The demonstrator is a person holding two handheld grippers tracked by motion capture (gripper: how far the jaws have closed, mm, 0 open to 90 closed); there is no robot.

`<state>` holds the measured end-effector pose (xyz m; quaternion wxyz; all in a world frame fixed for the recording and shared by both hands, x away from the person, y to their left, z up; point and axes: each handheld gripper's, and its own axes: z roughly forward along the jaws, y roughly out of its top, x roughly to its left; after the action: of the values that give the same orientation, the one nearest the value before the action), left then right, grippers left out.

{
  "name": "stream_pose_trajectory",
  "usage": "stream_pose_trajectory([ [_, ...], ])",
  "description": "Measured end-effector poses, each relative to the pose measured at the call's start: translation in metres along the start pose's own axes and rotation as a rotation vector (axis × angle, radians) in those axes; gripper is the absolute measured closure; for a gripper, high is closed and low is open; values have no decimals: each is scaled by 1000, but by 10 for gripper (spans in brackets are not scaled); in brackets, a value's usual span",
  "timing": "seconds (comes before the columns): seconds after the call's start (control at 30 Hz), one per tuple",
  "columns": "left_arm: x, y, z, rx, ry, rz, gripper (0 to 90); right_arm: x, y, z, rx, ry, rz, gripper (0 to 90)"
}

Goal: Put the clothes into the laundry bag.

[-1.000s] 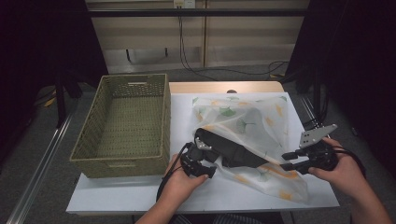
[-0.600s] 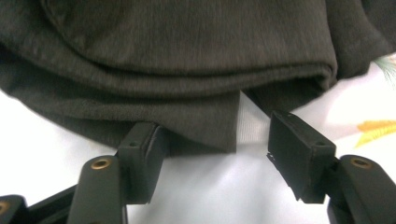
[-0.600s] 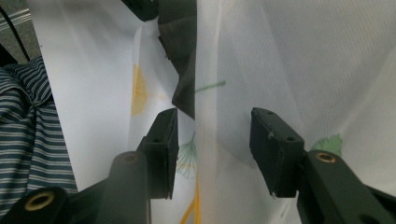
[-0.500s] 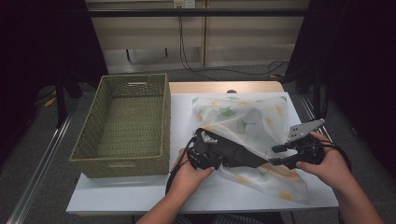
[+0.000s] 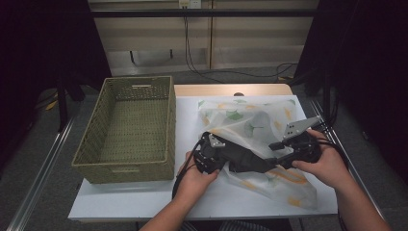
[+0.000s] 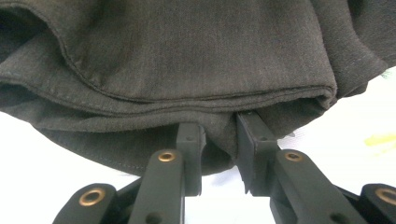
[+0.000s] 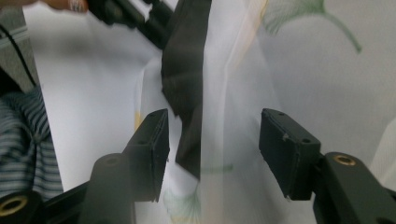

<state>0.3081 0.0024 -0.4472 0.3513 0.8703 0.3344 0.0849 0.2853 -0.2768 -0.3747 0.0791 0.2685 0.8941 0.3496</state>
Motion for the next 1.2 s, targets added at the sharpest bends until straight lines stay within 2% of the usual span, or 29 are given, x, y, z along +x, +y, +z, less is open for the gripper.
stream_pose_trajectory([
  [0.13,1,1,0,10,-5,12,766,0,9,6,-7,-7,-6,419],
  [0.23,1,1,0,12,-11,10,769,0,14,12,-2,4,-6,396],
  [0.33,-1,-1,2,-16,-10,-10,763,2,17,19,13,-21,-14,386],
  [0.37,0,-1,2,-14,-11,-10,761,2,18,21,5,-3,-10,384],
  [0.47,-1,-1,2,-12,-14,-9,755,3,20,25,10,-25,-15,383],
  [0.5,0,0,1,12,-8,12,747,3,21,27,8,-24,-16,379],
  [0.57,-1,0,1,3,-13,5,725,2,23,31,6,-11,-7,363],
  [0.63,-1,0,2,-4,-16,3,713,2,24,35,16,-38,-15,359],
  [0.7,-2,0,2,-8,-23,-6,708,1,25,39,20,-45,-15,362],
  [0.73,-2,-1,2,-6,-24,-2,703,0,26,41,17,-33,-12,371],
  [0.77,-2,-1,2,-6,-26,-1,699,-1,26,43,21,-45,-16,405],
  [0.83,-2,-1,2,-6,-32,-1,679,-3,27,47,38,-37,-38,520],
  [0.87,-1,-1,2,4,-33,15,667,-3,28,48,51,-59,-39,591],
  [0.9,-2,-1,2,3,-37,13,657,-4,28,49,57,-65,-35,692],
  [0.97,-2,-1,2,1,-41,14,636,-5,29,49,61,-44,-48,809],
  [1.0,-1,-1,1,9,-59,17,627,-4,30,49,63,-50,-50,859],
  [1.07,-3,-1,1,3,-47,16,602,-3,32,45,60,-56,-62,900],
  [1.2,-10,0,-3,0,-58,8,526,-2,33,37,33,-34,-55,900],
])
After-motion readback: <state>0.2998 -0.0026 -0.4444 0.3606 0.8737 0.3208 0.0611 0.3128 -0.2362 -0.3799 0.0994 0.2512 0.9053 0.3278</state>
